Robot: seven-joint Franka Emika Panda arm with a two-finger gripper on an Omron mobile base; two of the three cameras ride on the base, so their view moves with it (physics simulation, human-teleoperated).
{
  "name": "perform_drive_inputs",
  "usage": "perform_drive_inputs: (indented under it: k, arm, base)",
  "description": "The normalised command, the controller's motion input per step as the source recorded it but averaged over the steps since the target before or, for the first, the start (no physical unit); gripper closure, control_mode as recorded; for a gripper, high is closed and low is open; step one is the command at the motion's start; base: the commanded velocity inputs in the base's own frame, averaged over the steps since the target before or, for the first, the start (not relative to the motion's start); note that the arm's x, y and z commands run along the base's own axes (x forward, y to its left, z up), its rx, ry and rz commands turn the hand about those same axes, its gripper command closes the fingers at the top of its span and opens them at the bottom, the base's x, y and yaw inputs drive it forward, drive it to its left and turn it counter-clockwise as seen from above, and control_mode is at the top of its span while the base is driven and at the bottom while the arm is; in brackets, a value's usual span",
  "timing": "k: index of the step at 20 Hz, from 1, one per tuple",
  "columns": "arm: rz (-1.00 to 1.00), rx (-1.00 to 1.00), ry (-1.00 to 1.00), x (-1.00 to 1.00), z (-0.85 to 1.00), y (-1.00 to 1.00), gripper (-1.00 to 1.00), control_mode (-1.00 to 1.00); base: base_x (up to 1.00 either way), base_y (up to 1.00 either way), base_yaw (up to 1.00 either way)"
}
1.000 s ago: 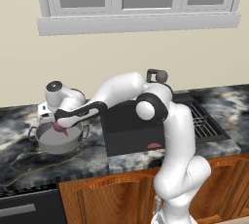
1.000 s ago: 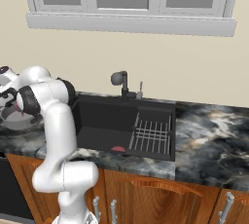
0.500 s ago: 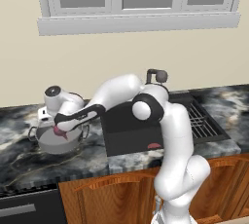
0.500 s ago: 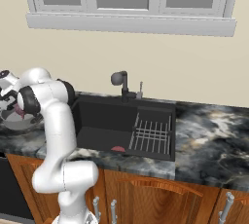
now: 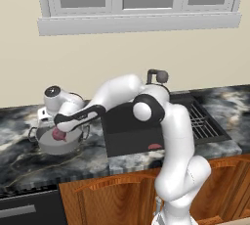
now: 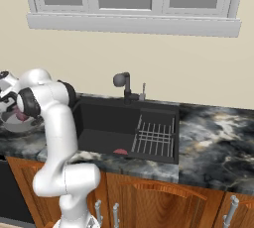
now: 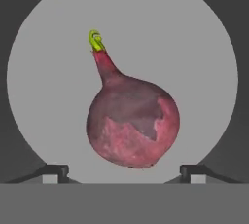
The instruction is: Dump the onion from the pot into the sink. Then turn on the water and wash the onion. Then turn off the water and put the onion back in the pot.
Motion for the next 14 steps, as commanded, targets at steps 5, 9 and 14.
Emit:
perform_drive_inputs:
  k: [5,9,14]
  arm:
    - [0.0,0.0,0.08,-0.03,0.59,-0.25,-1.0,-1.0]
    - [0.0,0.0,0.07,-0.11,0.41,-0.84,-1.0,-1.0]
    - [-0.01,-0.01,0.0,-0.56,0.19,-1.0,-1.0,-1.0]
  base:
    - [0.0,0.0,0.0]
    - [0.0,0.0,0.0]
    - [0.0,0.0,0.0]
